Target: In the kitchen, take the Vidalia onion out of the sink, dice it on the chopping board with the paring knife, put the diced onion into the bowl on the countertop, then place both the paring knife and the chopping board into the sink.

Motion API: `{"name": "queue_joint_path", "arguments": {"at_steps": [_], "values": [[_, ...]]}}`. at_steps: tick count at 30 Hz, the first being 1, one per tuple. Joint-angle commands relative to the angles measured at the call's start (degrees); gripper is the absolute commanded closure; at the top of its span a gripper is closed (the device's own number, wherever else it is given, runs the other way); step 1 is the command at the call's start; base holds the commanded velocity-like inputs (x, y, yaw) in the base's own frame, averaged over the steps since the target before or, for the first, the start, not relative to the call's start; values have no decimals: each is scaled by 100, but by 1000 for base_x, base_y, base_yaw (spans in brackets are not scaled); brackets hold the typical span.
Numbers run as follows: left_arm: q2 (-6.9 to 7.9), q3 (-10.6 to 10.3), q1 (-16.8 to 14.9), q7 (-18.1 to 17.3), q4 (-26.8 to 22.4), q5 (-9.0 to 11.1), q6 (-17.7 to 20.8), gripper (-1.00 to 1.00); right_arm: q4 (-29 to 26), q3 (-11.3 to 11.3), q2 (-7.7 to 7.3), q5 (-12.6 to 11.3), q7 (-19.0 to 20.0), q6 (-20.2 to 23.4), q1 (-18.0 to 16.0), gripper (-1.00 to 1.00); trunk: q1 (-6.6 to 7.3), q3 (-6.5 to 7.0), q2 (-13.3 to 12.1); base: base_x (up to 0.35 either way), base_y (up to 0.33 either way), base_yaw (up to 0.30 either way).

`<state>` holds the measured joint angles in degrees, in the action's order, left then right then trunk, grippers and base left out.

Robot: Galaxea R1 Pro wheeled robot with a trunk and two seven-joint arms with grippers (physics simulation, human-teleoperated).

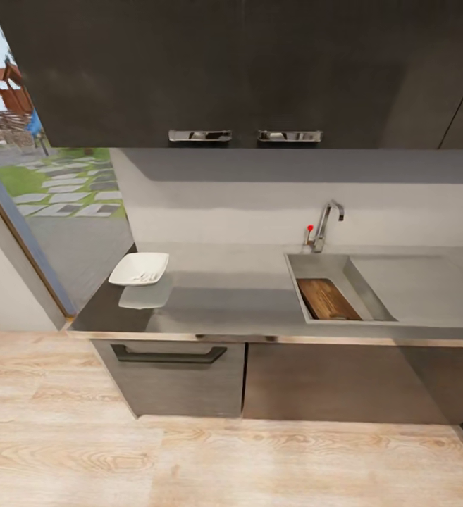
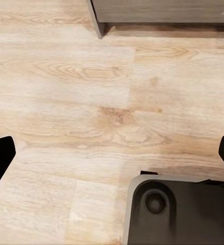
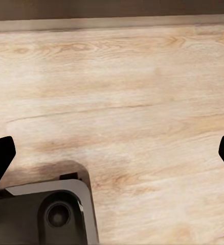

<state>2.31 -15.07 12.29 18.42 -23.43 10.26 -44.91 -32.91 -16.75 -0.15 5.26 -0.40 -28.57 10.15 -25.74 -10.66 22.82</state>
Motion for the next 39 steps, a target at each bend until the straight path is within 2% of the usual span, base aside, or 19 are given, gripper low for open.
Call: {"name": "queue_joint_path", "arguments": {"at_steps": [1,14,39], "values": [[7,-49,0,21,-10,55,-9,-100,-6,-21,5,55,-4,-9,-1,-100,-4,1,10,0,0,-54],[11,-49,-1,21,-12,56,-9,-100,-3,-22,6,54,-4,-17,2,-100,-4,118,10,0,0,-58],[29,-54,1,15,-15,56,-35,-100,6,-20,6,63,-4,-17,3,-100,-4,344,10,0,0,-2]]}}
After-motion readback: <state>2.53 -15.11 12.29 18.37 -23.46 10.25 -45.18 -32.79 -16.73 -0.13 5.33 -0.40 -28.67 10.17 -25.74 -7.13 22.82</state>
